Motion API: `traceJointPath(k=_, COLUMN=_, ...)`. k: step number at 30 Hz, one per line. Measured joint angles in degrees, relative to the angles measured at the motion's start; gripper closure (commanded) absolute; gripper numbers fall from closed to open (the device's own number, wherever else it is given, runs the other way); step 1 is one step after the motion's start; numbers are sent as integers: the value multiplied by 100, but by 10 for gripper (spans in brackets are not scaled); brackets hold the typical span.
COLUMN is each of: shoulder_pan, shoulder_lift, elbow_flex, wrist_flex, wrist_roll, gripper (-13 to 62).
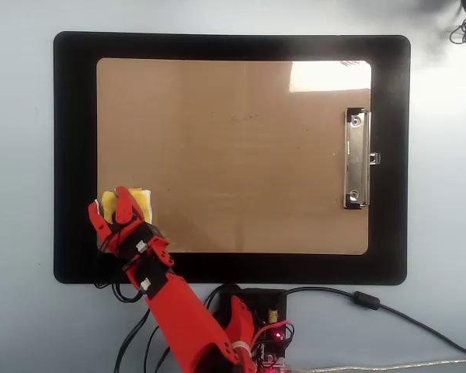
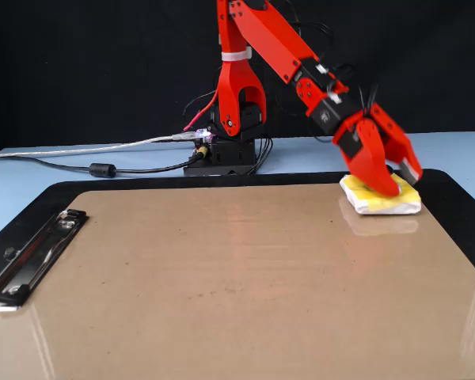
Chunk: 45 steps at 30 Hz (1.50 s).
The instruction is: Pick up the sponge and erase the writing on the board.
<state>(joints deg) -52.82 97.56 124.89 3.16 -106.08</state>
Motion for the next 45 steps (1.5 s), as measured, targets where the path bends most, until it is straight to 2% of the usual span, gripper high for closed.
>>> traceJointPath(k=4, shoulder_pan=9, shoulder_lift=738, elbow_flex=-62, wrist_flex=940, wrist_roll=0, gripper=164)
traceJointPath(k=10, shoulder_pan=308, shoulder_lift=2145, elbow_flex=-1767, wrist_flex=4825, wrist_roll=-18, gripper=162)
traceJointPath(k=11, shoulder_pan=650, shoulder_lift=2215, elbow_flex=-2153, wrist_flex=5862, wrist_roll=-26, gripper=161)
traceJointPath(k=14, shoulder_pan=1538, shoulder_lift=2215, elbow_flex=-2417, wrist_flex=7471, wrist_roll=9, gripper=161)
traceJointPath(k=16, shoulder_pan=2558, shoulder_lift=2224, elbow_flex=-2373, wrist_flex=8367, wrist_roll=167, gripper=161)
traceJointPath(k=22, shoulder_pan=3823, shoulder_lift=2514, elbow_flex=-650, wrist_flex=8701, wrist_roll=624, gripper=160)
traceJointPath(k=27, shoulder_pan=3999, shoulder_lift=3428, elbow_flex=475, wrist_flex=8842, wrist_roll=668, gripper=153)
traceJointPath(k=31, shoulder_pan=4069, shoulder_lift=3437, elbow_flex=1107, wrist_flex=8807, wrist_roll=694, gripper=154)
traceJointPath(k=45, shoulder_pan=4746, shoulder_lift=3437, elbow_flex=1450, wrist_flex=8675, wrist_roll=721, gripper=155)
